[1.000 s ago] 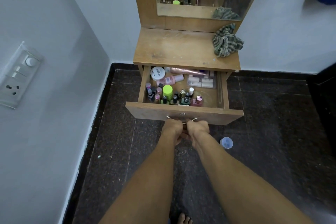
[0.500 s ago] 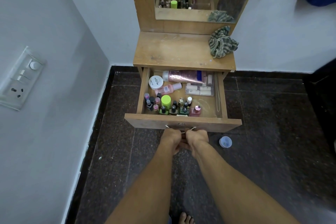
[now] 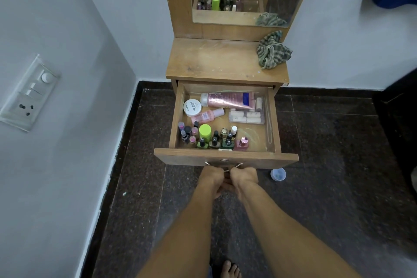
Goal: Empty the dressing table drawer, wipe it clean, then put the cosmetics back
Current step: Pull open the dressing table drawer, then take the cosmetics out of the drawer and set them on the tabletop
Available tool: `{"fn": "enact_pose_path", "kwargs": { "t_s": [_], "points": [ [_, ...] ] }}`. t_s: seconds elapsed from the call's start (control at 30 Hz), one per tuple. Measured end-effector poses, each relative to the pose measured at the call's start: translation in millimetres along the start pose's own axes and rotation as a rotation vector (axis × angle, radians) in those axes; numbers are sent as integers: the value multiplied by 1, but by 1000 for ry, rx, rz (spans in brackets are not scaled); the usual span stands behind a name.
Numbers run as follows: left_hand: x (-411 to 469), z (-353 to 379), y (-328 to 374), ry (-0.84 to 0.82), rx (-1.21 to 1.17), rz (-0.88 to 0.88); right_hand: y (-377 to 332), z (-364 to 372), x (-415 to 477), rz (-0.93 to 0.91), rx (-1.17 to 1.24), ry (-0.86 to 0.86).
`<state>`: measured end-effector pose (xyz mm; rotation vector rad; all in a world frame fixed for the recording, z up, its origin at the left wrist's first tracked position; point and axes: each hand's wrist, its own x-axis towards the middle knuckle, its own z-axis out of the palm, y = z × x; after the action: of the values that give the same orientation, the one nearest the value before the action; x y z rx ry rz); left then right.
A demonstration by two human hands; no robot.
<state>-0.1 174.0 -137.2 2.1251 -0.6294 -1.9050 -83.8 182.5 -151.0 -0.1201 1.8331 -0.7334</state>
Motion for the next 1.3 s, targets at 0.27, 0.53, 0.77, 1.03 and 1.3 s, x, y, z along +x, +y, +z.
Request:
{"fn": "enact_pose_path", "kwargs": {
  "t_s": [0.27, 0.53, 0.77, 1.03, 1.3],
  "points": [
    [9, 2, -9, 14, 44, 0, 1, -5, -6, -17, -35, 5],
    [-58, -23, -6, 483, 852, 316, -24, -42, -42, -7, -349, -205],
    [-113, -54, 51, 514, 1029, 706, -103, -59, -104, -24, -611, -532],
    [-111, -64, 164, 417, 802, 791, -195, -16, -105, -284, -191, -161],
    [-60, -69, 194, 366, 848, 806, -213, 1, -51, -282, -219, 184]
  ]
}}
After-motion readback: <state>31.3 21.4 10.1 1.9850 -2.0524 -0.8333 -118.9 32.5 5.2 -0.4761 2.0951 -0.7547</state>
